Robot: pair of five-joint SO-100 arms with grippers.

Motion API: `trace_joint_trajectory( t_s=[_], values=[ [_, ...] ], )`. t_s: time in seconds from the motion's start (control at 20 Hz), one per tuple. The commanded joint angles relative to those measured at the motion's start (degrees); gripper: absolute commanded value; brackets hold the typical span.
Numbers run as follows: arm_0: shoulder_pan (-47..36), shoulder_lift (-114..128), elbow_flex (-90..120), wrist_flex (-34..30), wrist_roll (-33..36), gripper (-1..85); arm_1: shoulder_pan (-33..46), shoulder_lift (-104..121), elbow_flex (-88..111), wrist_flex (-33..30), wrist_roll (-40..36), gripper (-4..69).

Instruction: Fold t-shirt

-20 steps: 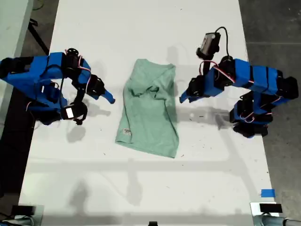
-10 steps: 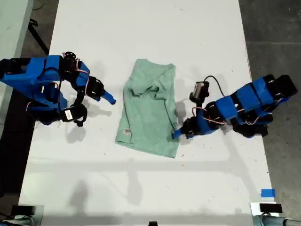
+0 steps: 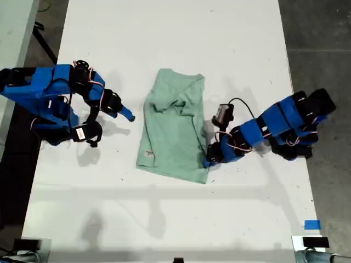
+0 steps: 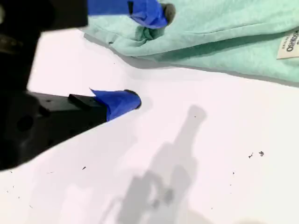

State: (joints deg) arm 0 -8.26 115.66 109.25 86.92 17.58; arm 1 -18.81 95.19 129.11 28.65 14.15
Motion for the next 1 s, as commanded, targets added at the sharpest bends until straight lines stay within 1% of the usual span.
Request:
trace_joint_trajectory(
  t_s=[0.0, 0.1, 0.15, 0.2, 0.3, 0.45, 0.6, 0.7, 0.8, 0.85, 0.9, 0.95],
  values=[
    [0.97, 1.93, -0.35, -0.09, -0.44, 28.4, 1.32, 9.32, 0.0, 6.77, -2.37, -1.2],
    [1.05, 2.02, -0.35, -0.35, -0.44, 28.4, 2.2, 17.93, -2.81, 17.05, -4.04, -1.1],
    [1.05, 2.02, -0.35, -0.7, -0.26, 28.4, 3.25, 19.86, -5.36, 20.83, -5.19, -1.1],
    [0.97, 2.02, -0.53, -0.79, -0.09, 28.3, 4.48, 20.39, -8.7, 22.41, -7.47, -1.1],
    [0.97, 2.02, -0.79, -0.88, 0.0, 28.2, 6.94, 17.67, -16.17, 22.94, -12.39, -1.1],
    [1.05, 2.02, -0.97, -0.97, 0.0, 28.2, 9.76, 3.08, -32.08, 24.17, -18.9, -1.1],
    [1.14, 1.85, -0.97, -0.97, 0.09, 28.2, 10.46, -15.47, -50.63, 27.77, -21.36, -1.1],
    [1.32, 1.67, -0.97, -0.88, 0.09, 28.2, 10.63, -27.16, -62.75, 31.29, -21.88, -1.2],
    [1.49, 1.67, -0.97, -0.88, 0.09, 28.2, 10.55, -32.43, -67.24, 31.9, -20.83, -1.3],
    [1.58, 1.67, -0.97, -0.79, 0.09, 28.2, 10.28, -32.78, -68.55, 32.08, -21.88, 9.4],
    [1.67, 1.67, -0.97, -0.79, 0.09, 28.2, 10.2, -32.61, -70.93, 33.4, -24.26, 27.0],
    [1.67, 1.67, -0.97, -0.88, 0.09, 28.3, 10.28, -32.43, -74.88, 36.83, -26.28, 26.6]
  ],
)
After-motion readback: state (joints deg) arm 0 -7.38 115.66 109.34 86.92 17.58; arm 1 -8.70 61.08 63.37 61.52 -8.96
